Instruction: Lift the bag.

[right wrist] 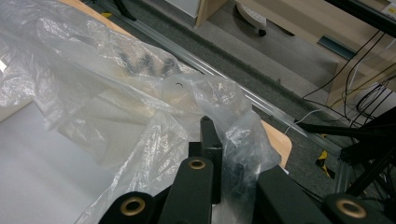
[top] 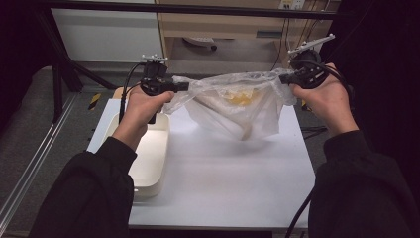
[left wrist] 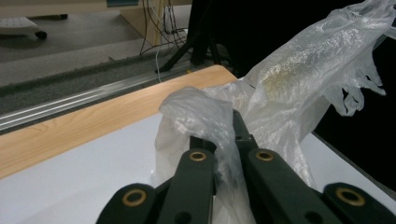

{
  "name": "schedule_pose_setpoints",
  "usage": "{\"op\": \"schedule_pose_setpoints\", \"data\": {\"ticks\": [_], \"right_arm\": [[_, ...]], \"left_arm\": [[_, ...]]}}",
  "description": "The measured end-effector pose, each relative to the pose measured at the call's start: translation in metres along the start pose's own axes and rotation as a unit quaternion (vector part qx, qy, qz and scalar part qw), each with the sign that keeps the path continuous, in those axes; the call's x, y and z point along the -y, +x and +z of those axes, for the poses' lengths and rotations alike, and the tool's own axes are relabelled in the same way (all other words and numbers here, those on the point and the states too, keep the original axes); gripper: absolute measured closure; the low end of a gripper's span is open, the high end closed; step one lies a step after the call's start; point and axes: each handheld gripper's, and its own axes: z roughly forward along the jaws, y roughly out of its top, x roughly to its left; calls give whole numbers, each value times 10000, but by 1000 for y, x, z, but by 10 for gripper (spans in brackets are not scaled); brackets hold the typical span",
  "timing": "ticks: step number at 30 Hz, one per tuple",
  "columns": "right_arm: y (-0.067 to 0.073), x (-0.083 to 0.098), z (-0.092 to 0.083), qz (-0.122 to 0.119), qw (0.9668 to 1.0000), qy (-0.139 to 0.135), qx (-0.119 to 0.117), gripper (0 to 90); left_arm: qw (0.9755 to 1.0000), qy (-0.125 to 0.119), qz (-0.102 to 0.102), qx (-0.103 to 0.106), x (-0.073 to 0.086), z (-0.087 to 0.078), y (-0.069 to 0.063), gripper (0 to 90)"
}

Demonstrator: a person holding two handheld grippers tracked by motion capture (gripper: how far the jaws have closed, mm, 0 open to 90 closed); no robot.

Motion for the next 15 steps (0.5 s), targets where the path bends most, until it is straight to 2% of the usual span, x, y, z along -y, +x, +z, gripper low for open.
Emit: {"op": "schedule_pose_setpoints", "data": {"ticks": [5, 9, 13, 15], "right_arm": [[-6, -1, 7, 62, 9999, 6, 91, 900], [-16, -4, 9, 181, 9997, -56, 171, 900], [-23, -5, 8, 313, 9991, -210, 207, 900], [-24, -2, 9, 340, 9991, -197, 180, 900]], "left_arm": [[9998, -150, 55, -98, -7, 8, 1, 900], [9991, -398, -13, -125, -15, 16, 3, 900], [9971, -713, 159, -214, -18, 20, 4, 900], [9971, -599, 334, -323, -13, 23, 3, 900]]}}
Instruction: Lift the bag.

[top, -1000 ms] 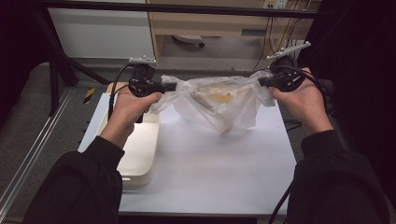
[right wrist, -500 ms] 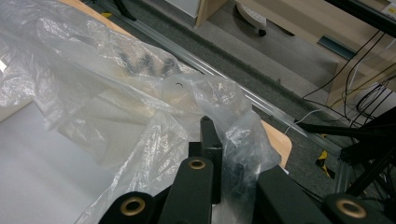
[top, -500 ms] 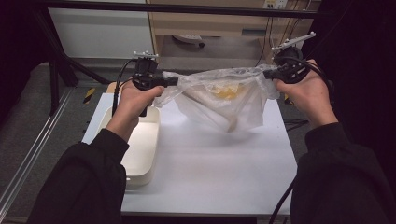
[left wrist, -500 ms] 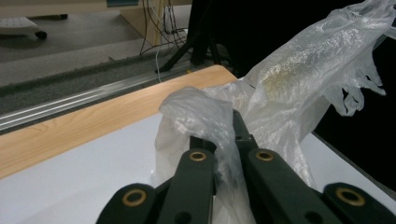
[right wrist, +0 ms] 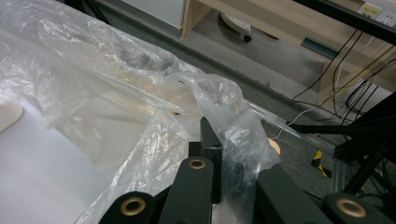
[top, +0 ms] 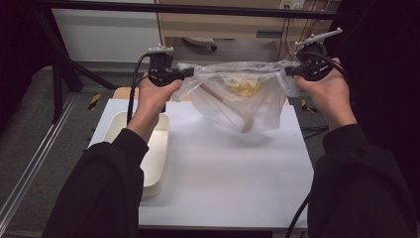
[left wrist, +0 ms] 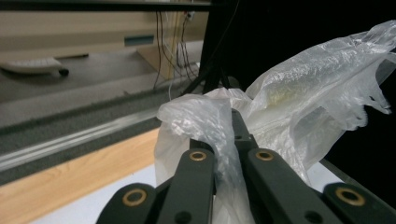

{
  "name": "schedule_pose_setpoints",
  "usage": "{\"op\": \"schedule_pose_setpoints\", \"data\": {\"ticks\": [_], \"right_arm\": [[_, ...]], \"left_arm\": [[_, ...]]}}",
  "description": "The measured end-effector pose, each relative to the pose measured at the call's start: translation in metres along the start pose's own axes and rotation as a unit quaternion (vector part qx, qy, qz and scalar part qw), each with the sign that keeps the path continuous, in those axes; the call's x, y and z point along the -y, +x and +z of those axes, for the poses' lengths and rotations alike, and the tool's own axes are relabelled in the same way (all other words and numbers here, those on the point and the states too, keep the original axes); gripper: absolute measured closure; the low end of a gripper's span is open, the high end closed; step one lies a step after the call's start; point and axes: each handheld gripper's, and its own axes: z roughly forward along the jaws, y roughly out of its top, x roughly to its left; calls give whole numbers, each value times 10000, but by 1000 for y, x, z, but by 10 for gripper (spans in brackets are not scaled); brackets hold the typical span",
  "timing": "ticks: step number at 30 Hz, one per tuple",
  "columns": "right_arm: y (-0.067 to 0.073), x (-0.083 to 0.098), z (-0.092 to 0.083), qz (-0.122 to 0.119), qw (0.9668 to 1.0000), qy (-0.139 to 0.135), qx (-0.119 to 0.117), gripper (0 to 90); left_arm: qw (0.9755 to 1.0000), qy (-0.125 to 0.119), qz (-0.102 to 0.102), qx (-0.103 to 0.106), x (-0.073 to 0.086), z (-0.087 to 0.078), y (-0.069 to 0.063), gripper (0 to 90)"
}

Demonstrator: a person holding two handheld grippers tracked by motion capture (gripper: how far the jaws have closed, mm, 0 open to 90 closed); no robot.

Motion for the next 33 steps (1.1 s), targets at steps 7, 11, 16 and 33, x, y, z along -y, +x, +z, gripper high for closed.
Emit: {"op": "schedule_pose_setpoints", "data": {"ticks": [7, 11, 16, 33], "right_arm": [[11, 28, 14, 14, 9996, 185, -205, 900], [20, 49, 14, 75, 9990, 174, -398, 900], [29, 75, 15, 131, 9982, 225, -543, 900], [46, 124, 20, 260, 9960, 327, -784, 900]], "left_arm": [[9993, 377, 48, -8, 32, -2, -4, 900], [9987, 512, 60, 25, 52, -12, -10, 900], [9976, 662, 100, 149, 74, -22, -20, 900], [9953, 886, 45, 396, 125, -40, -43, 900]]}}
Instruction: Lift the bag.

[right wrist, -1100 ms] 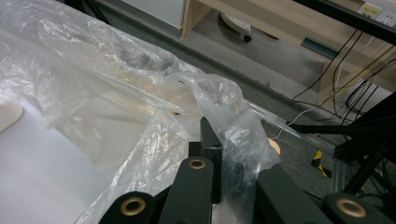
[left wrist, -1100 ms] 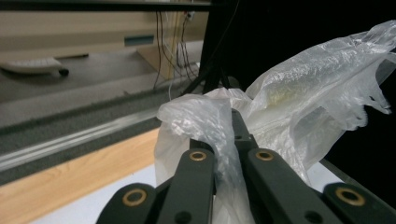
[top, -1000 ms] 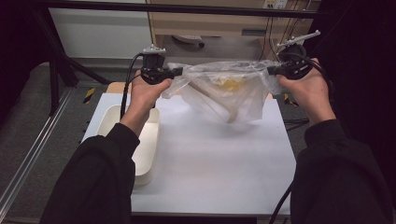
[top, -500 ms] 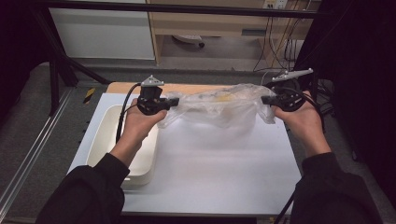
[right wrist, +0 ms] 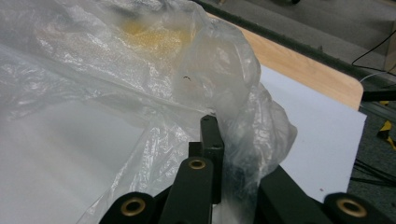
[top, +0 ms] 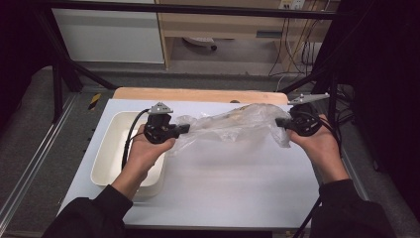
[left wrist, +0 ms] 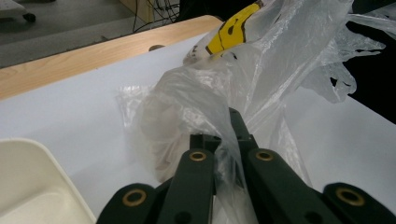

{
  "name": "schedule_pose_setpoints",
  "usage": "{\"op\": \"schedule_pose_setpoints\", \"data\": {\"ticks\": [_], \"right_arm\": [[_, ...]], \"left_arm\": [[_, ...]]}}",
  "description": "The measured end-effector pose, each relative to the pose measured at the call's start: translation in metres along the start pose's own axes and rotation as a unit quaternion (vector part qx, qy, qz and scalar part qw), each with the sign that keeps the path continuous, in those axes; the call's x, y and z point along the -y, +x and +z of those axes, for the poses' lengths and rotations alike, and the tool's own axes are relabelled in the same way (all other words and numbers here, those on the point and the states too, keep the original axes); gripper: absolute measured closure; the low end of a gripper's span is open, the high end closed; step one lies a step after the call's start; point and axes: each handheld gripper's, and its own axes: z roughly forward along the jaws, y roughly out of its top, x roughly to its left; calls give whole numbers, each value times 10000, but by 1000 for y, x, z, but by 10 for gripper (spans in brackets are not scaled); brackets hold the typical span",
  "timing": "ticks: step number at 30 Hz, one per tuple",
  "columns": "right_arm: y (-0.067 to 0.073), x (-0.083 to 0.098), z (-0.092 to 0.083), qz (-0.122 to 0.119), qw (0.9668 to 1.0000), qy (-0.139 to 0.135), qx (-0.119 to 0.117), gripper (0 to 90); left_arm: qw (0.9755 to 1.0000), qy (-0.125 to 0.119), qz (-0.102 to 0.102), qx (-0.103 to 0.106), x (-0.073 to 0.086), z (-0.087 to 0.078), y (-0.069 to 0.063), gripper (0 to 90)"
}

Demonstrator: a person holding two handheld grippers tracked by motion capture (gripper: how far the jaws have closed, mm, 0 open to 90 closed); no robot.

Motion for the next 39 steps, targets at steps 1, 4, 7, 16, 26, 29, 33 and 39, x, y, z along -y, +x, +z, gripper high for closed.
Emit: {"op": "schedule_pose_setpoints", "data": {"ticks": [1, 4, 7, 16, 26, 29, 33, 39], "right_arm": [[1, 4, 1, 9, 10000, 8, -17, 900], [4, 18, 3, 70, 10000, -4, -69, 900], [5, 34, 6, 105, 9999, 17, -125, 900], [11, 80, 19, 297, 9992, 61, -243, 900], [16, 122, 33, 512, 9982, 104, -301, 900], [18, 131, 36, 535, 9980, 140, -305, 900], [22, 140, 40, 580, 9975, 217, -342, 900], [29, 156, 45, 624, 9965, 342, -432, 900]], "left_arm": [[10000, 23, 20, -10, 4, 0, -2, 900], [10000, 63, 23, 14, 17, 2, -8, 900], [10000, 64, 26, 15, 29, 2, -15, 900], [9999, 119, 67, -84, 65, 9, -35, 900], [9981, 229, 498, -280, 93, 17, -71, 900], [9979, 315, 492, -282, 104, 24, -74, 900], [9974, 394, 493, -338, 116, 30, -76, 900], [9961, 388, 591, -523, 129, 32, -77, 900]]}}
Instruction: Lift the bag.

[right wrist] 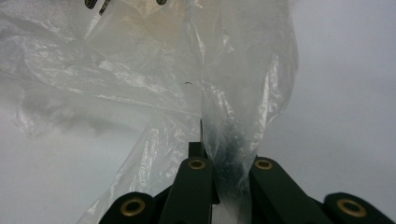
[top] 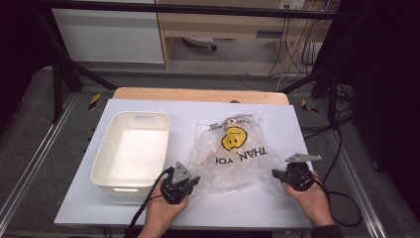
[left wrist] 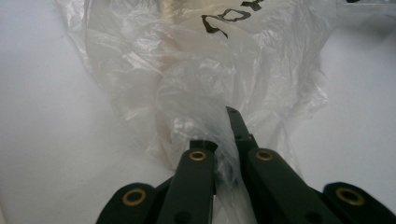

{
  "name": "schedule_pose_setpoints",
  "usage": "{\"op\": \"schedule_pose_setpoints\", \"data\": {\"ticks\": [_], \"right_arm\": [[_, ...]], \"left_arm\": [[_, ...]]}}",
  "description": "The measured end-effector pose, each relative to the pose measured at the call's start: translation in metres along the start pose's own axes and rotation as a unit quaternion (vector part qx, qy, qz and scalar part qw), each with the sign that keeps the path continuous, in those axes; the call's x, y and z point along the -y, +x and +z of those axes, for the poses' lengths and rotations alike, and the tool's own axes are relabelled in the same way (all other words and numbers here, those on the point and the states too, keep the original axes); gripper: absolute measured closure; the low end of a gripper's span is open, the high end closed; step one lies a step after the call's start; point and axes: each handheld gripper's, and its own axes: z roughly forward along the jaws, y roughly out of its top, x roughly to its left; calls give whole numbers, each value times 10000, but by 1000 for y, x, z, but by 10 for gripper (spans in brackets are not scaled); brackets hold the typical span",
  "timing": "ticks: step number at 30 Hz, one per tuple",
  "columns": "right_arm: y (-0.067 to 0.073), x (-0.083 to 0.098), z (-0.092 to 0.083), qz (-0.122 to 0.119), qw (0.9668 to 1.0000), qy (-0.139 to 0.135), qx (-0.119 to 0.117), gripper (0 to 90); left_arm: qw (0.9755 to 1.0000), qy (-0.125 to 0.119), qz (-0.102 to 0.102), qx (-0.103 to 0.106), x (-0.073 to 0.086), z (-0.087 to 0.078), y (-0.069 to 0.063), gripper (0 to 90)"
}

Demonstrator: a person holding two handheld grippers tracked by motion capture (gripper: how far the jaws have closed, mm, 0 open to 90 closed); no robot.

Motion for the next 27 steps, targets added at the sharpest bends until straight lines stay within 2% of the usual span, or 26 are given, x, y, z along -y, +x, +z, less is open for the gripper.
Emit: {"op": "schedule_pose_setpoints", "data": {"ticks": [3, 8, 10, 14, 16, 21, 24, 27], "right_arm": [[2, 5, -1, -2, 10000, 60, -18, 900], [4, 14, 0, 29, 9999, 140, 5, 900], [5, 17, 0, 23, 9998, 178, 2, 900], [6, 22, 0, 38, 9997, 241, -7, 900], [7, 22, 1, 27, 9997, 263, -5, 900], [8, 22, 2, 2, 9997, 255, -2, 900], [8, 22, 2, -7, 9998, 209, -10, 900], [8, 21, 3, -16, 9999, 165, -26, 891]], "left_arm": [[10000, -28, -37, -27, 4, 0, 0, 900], [9999, -55, 19, -126, 8, -1, -1, 900], [9998, -26, 108, -168, 10, -1, -4, 900], [10000, 50, -85, 13, 19, 5, -8, 900], [9996, 65, -249, 84, 23, 8, -6, 900], [9994, 58, -335, 57, 25, 10, -3, 894], [9993, -59, -364, -40, 23, 7, -2, 814], [9986, -174, -492, -87, 21, 4, -2, 687]]}}
